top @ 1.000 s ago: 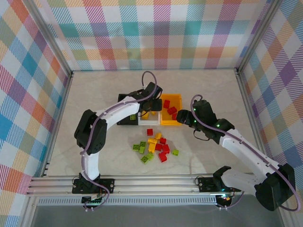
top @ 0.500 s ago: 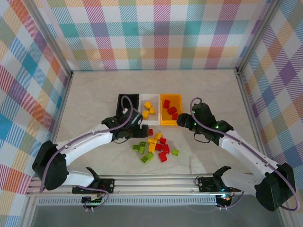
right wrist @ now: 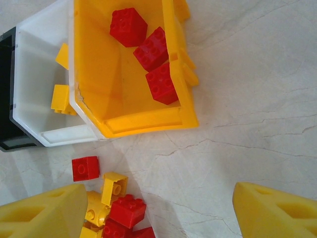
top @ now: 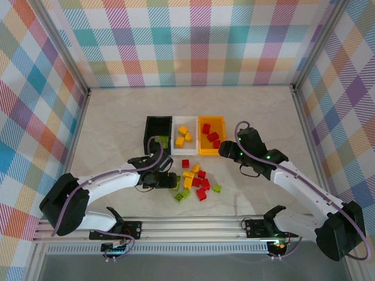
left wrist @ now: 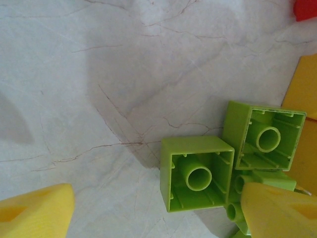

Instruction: Sort the legos into containers by color

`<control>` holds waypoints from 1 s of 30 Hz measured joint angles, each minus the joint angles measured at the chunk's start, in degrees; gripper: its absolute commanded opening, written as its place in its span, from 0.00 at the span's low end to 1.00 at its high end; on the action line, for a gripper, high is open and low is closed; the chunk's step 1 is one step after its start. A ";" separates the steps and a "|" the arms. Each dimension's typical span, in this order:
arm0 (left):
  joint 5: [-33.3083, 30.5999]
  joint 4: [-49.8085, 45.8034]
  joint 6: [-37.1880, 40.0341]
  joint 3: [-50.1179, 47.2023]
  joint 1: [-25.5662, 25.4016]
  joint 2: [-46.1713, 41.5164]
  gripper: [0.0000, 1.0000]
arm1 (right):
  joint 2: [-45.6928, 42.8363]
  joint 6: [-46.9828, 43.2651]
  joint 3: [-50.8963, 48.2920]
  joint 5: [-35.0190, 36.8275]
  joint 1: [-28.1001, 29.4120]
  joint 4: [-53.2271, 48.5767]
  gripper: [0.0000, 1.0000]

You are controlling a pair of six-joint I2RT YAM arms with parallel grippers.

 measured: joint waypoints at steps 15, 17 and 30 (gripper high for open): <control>-2.99 1.18 0.22 -1.14 3.45 2.82 0.54 | -0.98 0.00 -0.04 0.26 -0.04 -0.02 0.78; -3.74 0.66 0.72 -0.50 3.45 3.69 0.47 | -1.01 0.00 -0.04 0.26 -0.04 -0.02 0.78; -6.27 -3.56 2.67 11.32 7.10 1.40 0.32 | -1.49 0.02 -0.11 0.44 -0.11 -0.02 0.78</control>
